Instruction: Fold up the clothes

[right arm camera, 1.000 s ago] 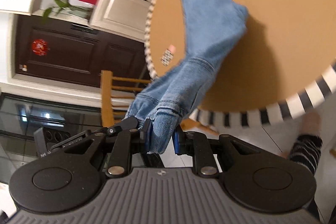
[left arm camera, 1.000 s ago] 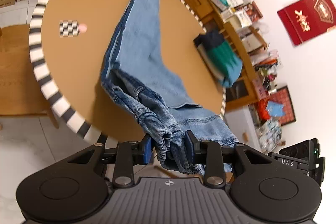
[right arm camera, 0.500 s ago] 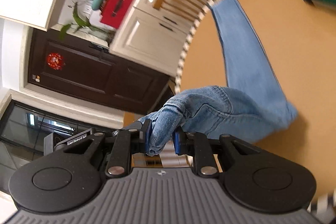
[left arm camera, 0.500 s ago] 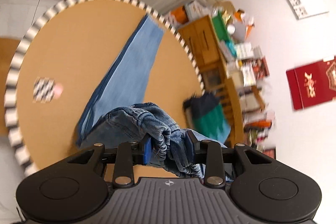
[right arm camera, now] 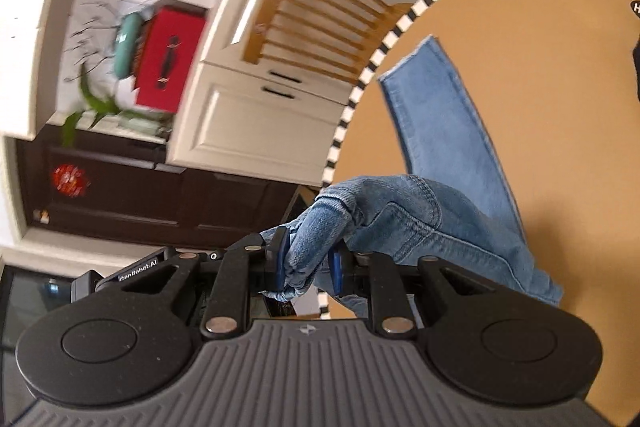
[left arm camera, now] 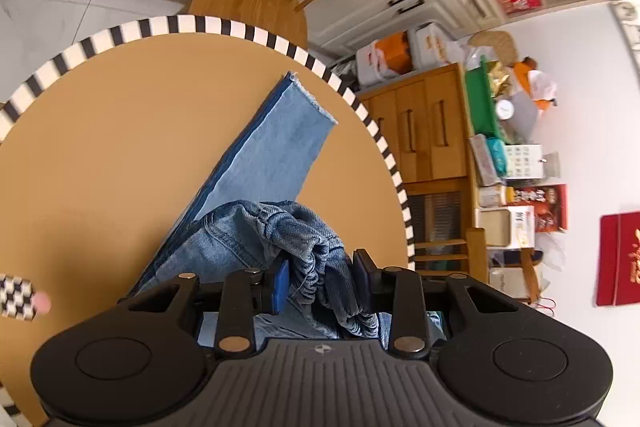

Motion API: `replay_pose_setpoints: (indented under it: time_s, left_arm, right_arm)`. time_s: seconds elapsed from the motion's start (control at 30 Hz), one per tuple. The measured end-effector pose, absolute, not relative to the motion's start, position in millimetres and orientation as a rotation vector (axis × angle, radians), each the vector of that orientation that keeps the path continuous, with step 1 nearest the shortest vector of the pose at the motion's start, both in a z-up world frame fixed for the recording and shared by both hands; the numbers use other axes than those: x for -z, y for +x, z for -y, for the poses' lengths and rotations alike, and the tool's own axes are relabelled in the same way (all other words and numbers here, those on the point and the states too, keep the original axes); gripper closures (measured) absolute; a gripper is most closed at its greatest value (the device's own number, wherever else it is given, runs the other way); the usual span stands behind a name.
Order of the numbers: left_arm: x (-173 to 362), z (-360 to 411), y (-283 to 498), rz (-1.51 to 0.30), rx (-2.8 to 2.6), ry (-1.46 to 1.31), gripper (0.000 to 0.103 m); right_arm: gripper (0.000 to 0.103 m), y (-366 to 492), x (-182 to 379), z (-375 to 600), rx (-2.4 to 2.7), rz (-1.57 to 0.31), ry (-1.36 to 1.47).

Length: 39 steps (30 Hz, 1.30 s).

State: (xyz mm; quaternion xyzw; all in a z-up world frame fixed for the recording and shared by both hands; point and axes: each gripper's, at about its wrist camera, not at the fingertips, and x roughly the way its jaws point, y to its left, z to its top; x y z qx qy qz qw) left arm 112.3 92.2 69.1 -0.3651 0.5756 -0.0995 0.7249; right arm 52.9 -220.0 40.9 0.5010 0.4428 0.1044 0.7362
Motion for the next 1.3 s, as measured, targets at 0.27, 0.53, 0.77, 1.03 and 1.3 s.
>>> replay_pose_setpoints:
  time_s: [0.27, 0.53, 0.77, 1.03, 1.3]
  left_arm:
    - [5.9, -76.7, 219.6, -1.369, 0.210, -0.816, 0.067]
    - [92.7, -60.1, 314.6, -1.475, 0.127, -0.857, 0.066]
    - [142.4, -54.4, 355.8, -1.524, 0.114, -0.887, 0.056]
    - [117.2, -50.0, 366.6, -1.285, 0.182, -0.757, 0.033]
    - [114.8, -4.7, 335.0, -1.150, 0.259, -0.423, 0.049]
  right_arm:
    - [0.082, 136.5, 14.6, 232.4, -0.115, -1.012, 1.148]
    - [0.080, 219.5, 88.3, 235.8, 0.032, -1.088, 1.179]
    - [0.073, 258.7, 123.3, 238.2, 0.106, -1.087, 1.155]
    - [0.057, 277.4, 136.3, 241.5, 0.126, -1.010, 1.084]
    - [0.101, 282.5, 159.9, 206.0, 0.114, -1.046, 0.728]
